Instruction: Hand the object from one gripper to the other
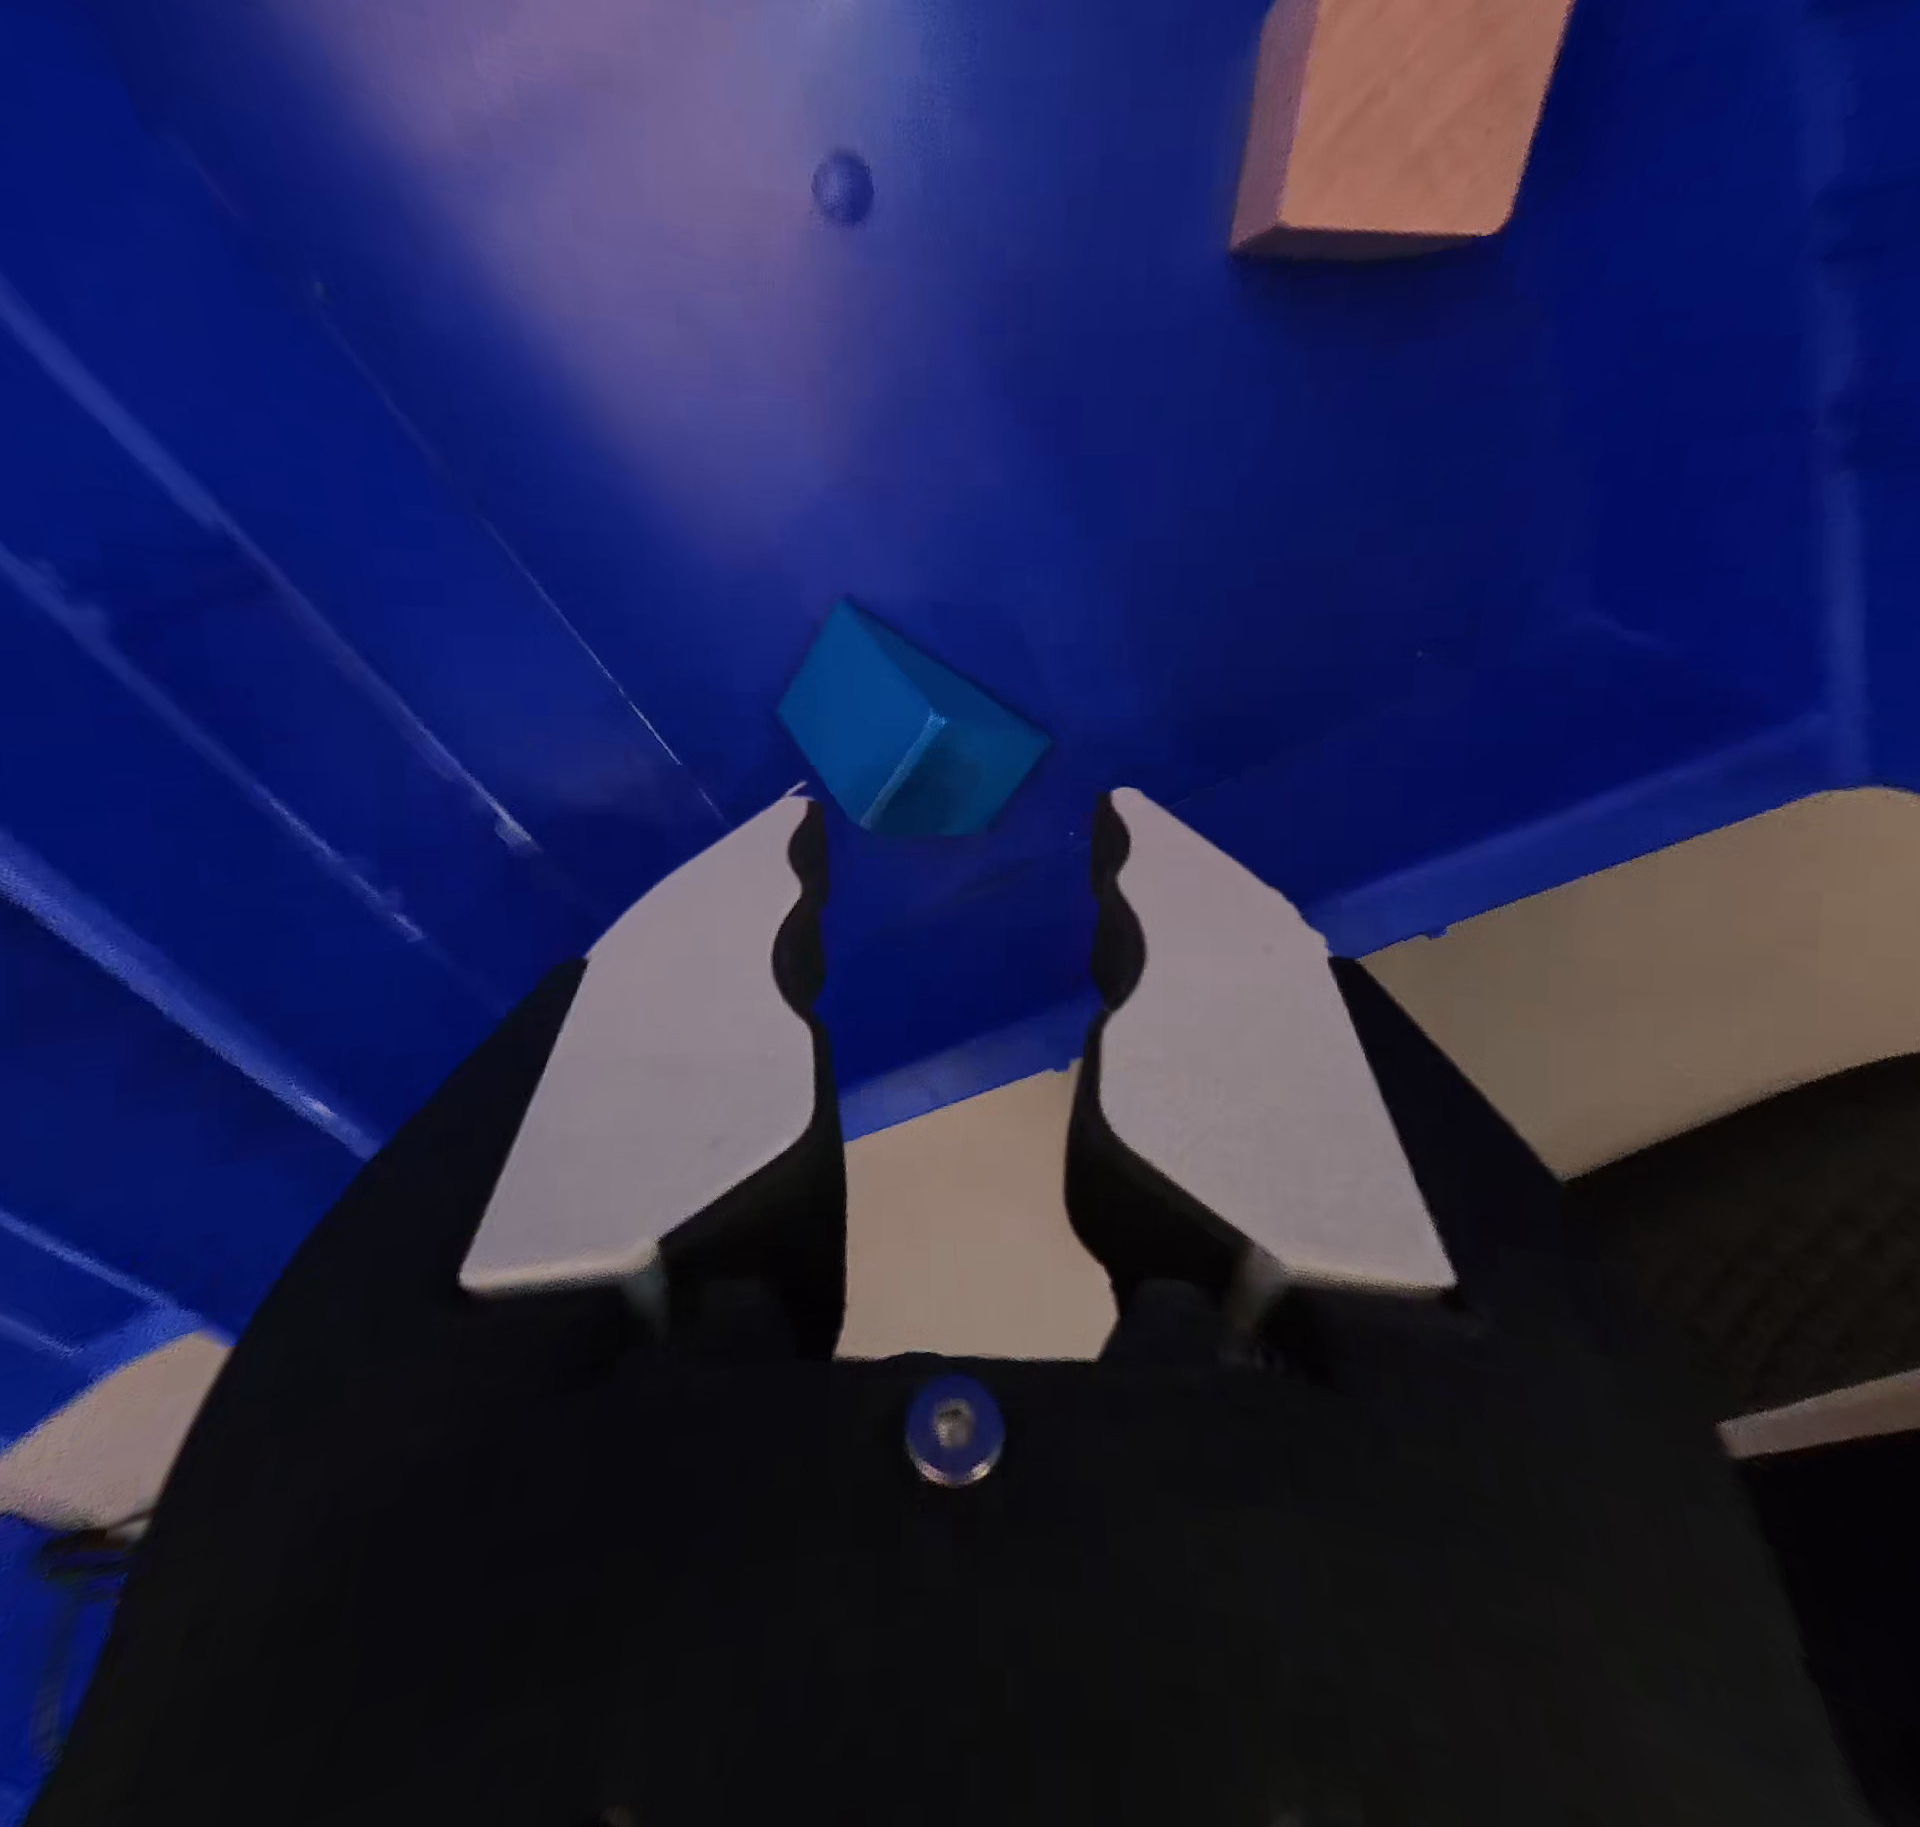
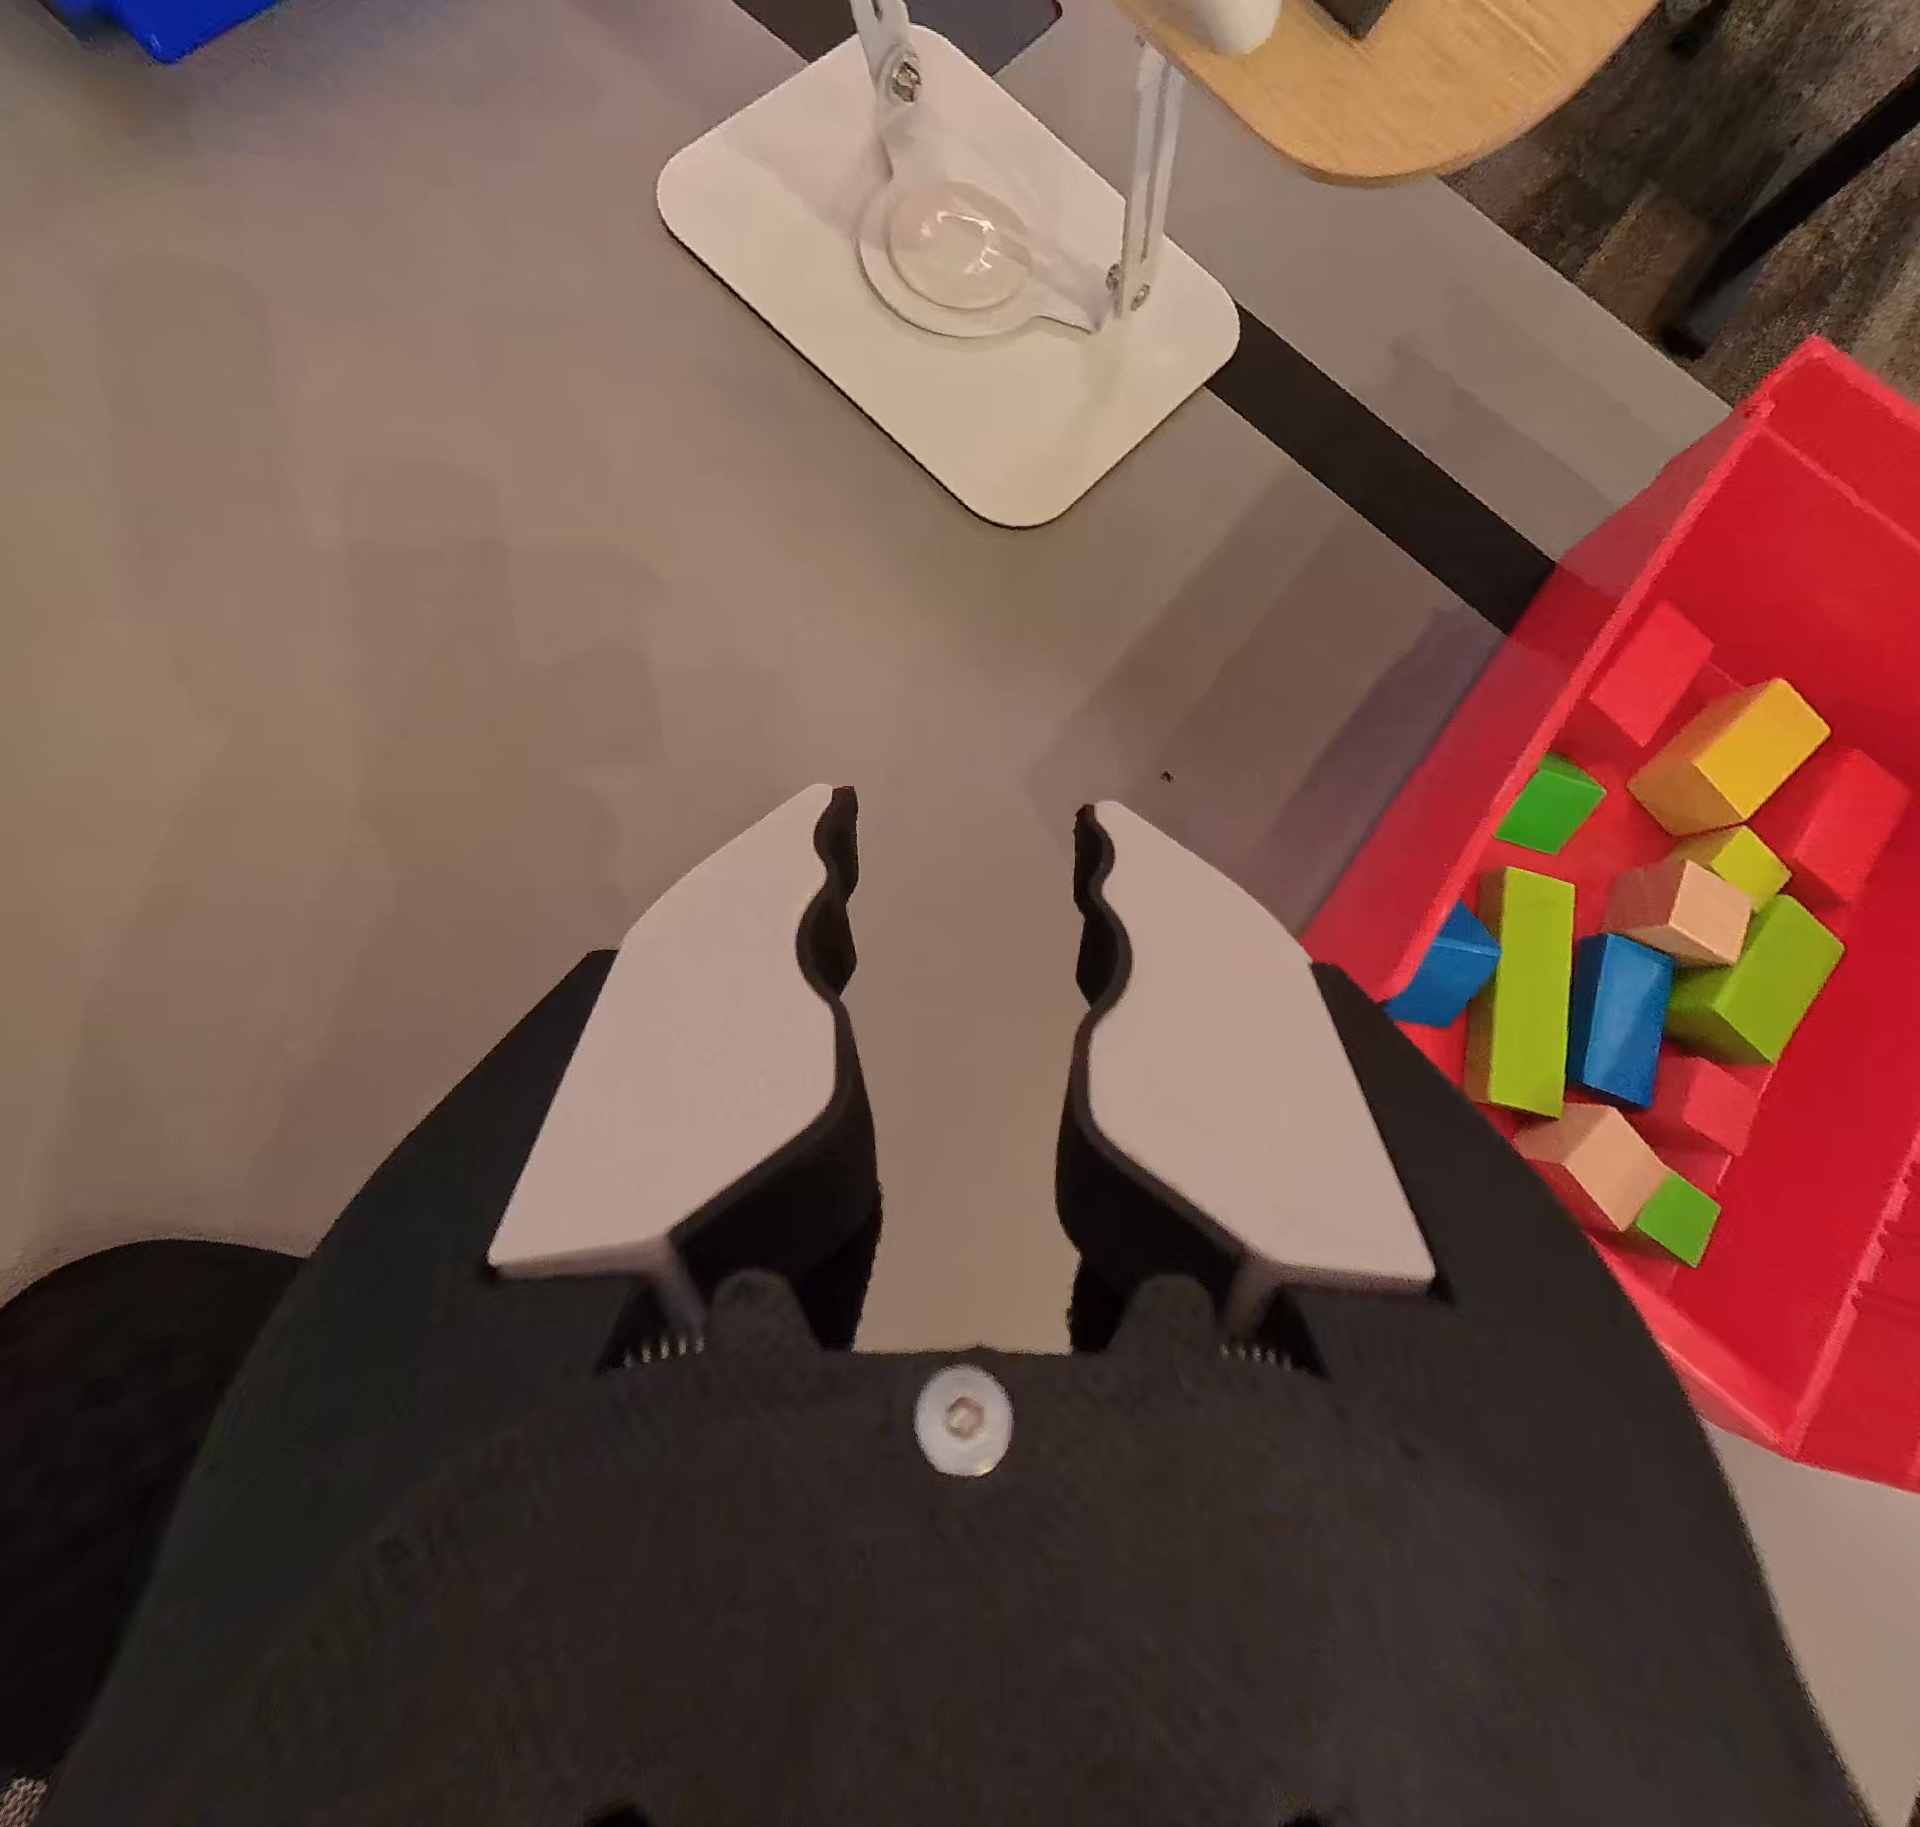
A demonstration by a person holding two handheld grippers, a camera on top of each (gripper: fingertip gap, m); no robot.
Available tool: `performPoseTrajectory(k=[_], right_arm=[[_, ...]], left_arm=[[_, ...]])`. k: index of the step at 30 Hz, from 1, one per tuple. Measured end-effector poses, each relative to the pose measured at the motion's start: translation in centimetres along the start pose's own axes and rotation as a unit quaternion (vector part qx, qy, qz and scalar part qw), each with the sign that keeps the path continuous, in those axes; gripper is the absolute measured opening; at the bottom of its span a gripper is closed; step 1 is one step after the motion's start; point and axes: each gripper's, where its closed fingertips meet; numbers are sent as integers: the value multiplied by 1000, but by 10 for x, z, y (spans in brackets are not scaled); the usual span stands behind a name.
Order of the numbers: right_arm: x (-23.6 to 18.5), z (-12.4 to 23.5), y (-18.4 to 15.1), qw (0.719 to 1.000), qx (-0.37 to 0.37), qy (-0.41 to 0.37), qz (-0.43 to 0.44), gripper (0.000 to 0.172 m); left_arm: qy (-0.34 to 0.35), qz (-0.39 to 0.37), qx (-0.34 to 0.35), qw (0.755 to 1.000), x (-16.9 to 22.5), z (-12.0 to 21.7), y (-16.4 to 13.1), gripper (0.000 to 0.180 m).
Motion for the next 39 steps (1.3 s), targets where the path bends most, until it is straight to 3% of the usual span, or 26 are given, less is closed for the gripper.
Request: performPoseTrajectory(k=[4, 11, 14, 17, 19, 21, 22, 31, 35, 39], right_arm=[[-11, -8, 10, 1000, 16, 18, 10, 38], [-27, -18, 18, 999, 27, 37, 28, 38], [-31, -21, 19, 998, 27, 47, 33, 38], [-32, -22, 18, 998, 25, 48, 37, 38], [-32, -23, 18, 998, 25, 50, 36, 38], [-33, -24, 17, 998, 23, 50, 36, 38], [-33, -24, 16, 998, 23, 50, 36, 38], [-41, -35, 26, 997, 17, 59, 51, 37], [-57, -37, 39, 994, 23, 78, 77, 38], [-91, -45, 71, 981, 58, 134, 126, 38]], left_arm=[[-38, 72, -27, 996, 6, -16, -7, 59], [-70, 131, -24, 989, 7, -32, 3, 37], [-60, 75, -18, 995, 7, -34, 6, 36], [-46, -43, 19, 998, 13, -32, 15, 36], [-35, -72, 0, 997, 11, -32, 11, 40], [-30, -72, -9, 997, 9, -32, 8, 60], [-26, -74, -18, 997, 8, -31, 5, 61], [-10, -66, -26, 997, 9, -38, 9, 35], [0, -70, 11, 997, 6, -34, 14, 36], [-11, -67, 81, 994, 7, -1, 22, 35]])
Point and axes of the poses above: each gripper's, where its closed fingertips meet, z back along the fingers, y out of its top, x = y × z across the jaws, and after that the axes turned 15 degrees about y, right-handed
